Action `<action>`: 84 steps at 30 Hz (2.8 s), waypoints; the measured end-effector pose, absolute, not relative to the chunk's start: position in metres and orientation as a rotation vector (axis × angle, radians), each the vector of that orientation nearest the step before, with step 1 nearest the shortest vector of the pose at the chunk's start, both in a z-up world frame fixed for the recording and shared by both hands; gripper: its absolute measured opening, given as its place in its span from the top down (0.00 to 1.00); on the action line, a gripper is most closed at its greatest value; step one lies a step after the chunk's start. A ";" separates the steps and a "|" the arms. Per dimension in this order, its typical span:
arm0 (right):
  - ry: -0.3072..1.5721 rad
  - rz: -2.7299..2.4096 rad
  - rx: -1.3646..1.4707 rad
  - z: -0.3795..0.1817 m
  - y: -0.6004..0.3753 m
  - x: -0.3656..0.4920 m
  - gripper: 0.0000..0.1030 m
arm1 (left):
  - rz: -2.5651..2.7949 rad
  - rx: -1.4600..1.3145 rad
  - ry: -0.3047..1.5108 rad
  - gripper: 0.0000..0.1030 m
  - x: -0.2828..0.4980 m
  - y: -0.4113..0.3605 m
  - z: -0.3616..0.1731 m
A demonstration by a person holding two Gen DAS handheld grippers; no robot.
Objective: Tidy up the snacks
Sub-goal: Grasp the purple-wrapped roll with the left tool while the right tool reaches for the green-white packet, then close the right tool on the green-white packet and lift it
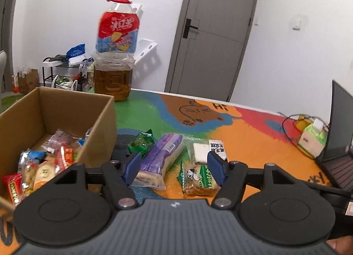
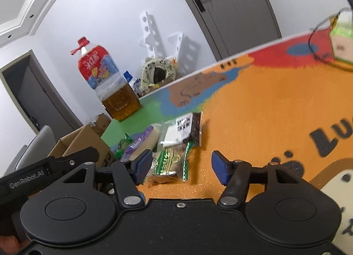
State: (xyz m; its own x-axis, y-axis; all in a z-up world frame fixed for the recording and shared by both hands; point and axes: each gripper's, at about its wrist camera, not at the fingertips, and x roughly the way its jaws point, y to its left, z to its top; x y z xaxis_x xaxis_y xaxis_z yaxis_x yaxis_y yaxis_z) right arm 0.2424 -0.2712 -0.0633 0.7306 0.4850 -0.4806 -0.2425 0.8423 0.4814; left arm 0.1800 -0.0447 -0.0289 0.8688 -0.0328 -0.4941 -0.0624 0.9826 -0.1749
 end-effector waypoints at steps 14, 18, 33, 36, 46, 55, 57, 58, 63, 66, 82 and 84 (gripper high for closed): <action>0.722 0.440 0.398 -0.086 -0.250 0.264 0.65 | 0.022 -0.177 0.553 0.40 0.197 -0.044 -0.046; 0.739 0.498 0.419 -0.090 -0.251 0.266 0.90 | 0.032 -0.171 0.557 0.40 0.200 -0.045 -0.051; 0.626 0.423 0.502 -0.088 -0.305 0.265 0.99 | 0.078 -0.146 0.569 0.39 0.216 -0.049 -0.067; 0.609 0.394 0.520 -0.088 -0.320 0.266 0.99 | 0.093 -0.135 0.560 0.38 0.220 -0.050 -0.068; 0.587 0.325 0.563 -0.092 -0.334 0.268 0.89 | 0.152 -0.071 0.566 0.37 0.236 -0.053 -0.085; 0.580 0.322 0.543 -0.091 -0.333 0.265 0.66 | 0.131 -0.096 0.627 0.59 0.239 -0.050 -0.090; 0.579 0.320 0.540 -0.091 -0.332 0.265 0.59 | 0.116 -0.096 0.631 0.60 0.237 -0.053 -0.089; 0.577 0.315 0.533 -0.091 -0.332 0.265 0.57 | 0.111 -0.094 0.632 0.60 0.235 -0.054 -0.089; 0.577 0.317 0.493 -0.089 -0.326 0.263 0.45 | 0.075 -0.117 0.651 0.61 0.226 -0.060 -0.086; 0.577 0.328 0.457 -0.087 -0.321 0.262 0.37 | 0.059 -0.138 0.662 0.61 0.221 -0.061 -0.085; 0.625 0.339 0.126 -0.068 -0.268 0.280 0.01 | 0.060 -0.144 0.653 0.39 0.228 -0.059 -0.077; 0.637 0.342 0.124 -0.072 -0.266 0.282 0.01 | 0.060 -0.146 0.669 0.39 0.233 -0.060 -0.082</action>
